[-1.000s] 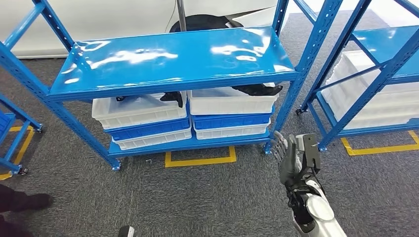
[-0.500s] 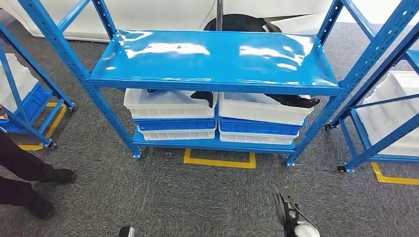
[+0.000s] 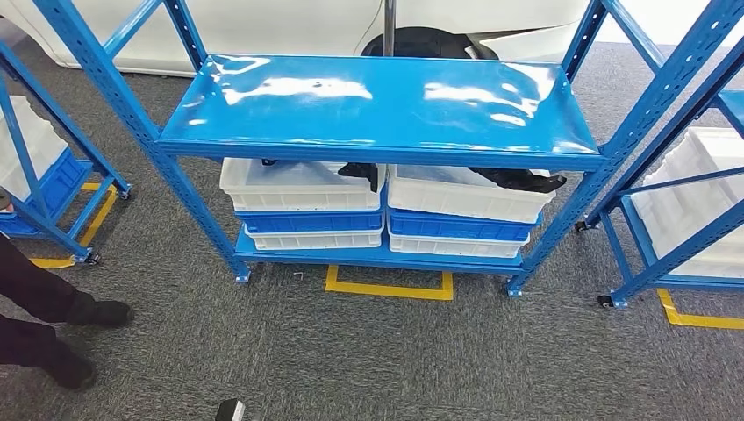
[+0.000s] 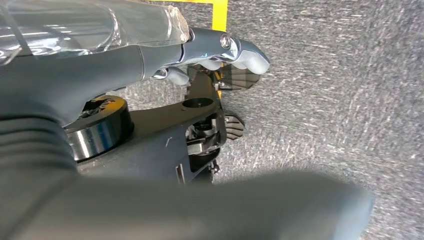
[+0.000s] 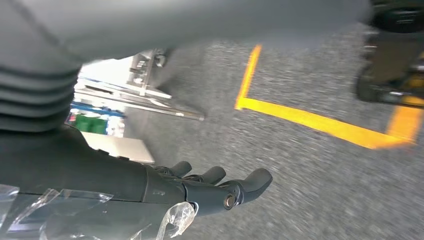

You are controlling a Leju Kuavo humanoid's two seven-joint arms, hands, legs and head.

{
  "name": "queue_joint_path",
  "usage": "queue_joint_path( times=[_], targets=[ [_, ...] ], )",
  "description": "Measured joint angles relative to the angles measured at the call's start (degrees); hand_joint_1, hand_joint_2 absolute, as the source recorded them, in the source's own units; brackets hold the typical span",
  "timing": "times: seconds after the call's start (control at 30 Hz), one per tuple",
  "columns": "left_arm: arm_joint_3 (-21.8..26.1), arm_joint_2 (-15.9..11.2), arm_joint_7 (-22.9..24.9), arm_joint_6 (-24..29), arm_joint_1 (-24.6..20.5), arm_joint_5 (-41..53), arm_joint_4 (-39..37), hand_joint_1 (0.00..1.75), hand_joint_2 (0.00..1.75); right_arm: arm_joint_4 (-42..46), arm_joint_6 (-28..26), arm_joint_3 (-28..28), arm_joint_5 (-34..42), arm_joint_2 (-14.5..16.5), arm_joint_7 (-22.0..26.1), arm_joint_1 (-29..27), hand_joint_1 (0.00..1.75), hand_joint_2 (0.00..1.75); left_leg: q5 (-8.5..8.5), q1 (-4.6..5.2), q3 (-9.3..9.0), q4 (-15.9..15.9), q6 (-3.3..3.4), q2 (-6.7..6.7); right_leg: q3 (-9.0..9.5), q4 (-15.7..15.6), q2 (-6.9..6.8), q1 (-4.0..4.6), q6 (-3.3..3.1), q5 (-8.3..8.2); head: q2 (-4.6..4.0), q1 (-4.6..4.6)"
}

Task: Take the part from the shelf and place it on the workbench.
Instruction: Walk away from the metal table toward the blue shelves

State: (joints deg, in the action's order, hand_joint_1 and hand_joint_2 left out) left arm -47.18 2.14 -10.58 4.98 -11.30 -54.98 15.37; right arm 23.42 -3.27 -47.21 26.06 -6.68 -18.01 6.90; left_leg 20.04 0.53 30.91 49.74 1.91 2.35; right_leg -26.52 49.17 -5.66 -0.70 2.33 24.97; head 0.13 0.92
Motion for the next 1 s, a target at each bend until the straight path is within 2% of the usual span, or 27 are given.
queue_joint_path(
  times=[0.3, 0.47, 0.7, 1.0],
  targets=[
    [-0.8, 0.0, 2.2, 1.5, -0.1, 1.1, 0.0, 0.0, 1.75, -4.3, 0.0, -1.9, 0.3, 2.6, -1.3, -0.7, 0.0, 1.75, -0.2, -0.48, -0.03, 0.0, -0.31, 0.05, 0.03, 0.1, 0.06, 0.48, -0.06, -0.01, 0.0, 0.0],
    [0.2, 0.0, 3.5, 1.5, 1.4, 5.4, 0.0, 0.0, 1.75, -4.9, 0.2, -1.6, -1.6, 3.4, -0.1, -1.7, 0.0, 1.75, -0.2, -0.57, -0.07, -0.1, -0.32, 0.05, 0.06, 0.1, 0.06, 0.57, -0.09, 0.01, 0.0, 0.0],
    [4.9, 0.0, 4.6, 0.6, 4.3, 13.8, 0.1, 0.0, 1.75, -4.9, 0.7, 2.1, -5.8, 4.0, 2.9, -3.7, 0.0, 1.75, -0.18, -0.59, -0.09, -0.1, -0.33, 0.05, 0.02, 0.0, 0.06, 0.55, -0.14, 0.05, 0.0, 0.0],
    [12.9, -0.2, 6.0, -0.8, 8.1, 24.5, 0.4, 0.0, 1.75, -4.9, 1.4, 10.0, -11.0, 4.6, 6.9, -6.0, 0.0, 1.75, -0.18, -0.59, -0.25, -0.1, -0.33, 0.05, 0.15, 0.0, 0.06, 0.55, -0.16, 0.04, 0.0, 0.0]
  ],
)
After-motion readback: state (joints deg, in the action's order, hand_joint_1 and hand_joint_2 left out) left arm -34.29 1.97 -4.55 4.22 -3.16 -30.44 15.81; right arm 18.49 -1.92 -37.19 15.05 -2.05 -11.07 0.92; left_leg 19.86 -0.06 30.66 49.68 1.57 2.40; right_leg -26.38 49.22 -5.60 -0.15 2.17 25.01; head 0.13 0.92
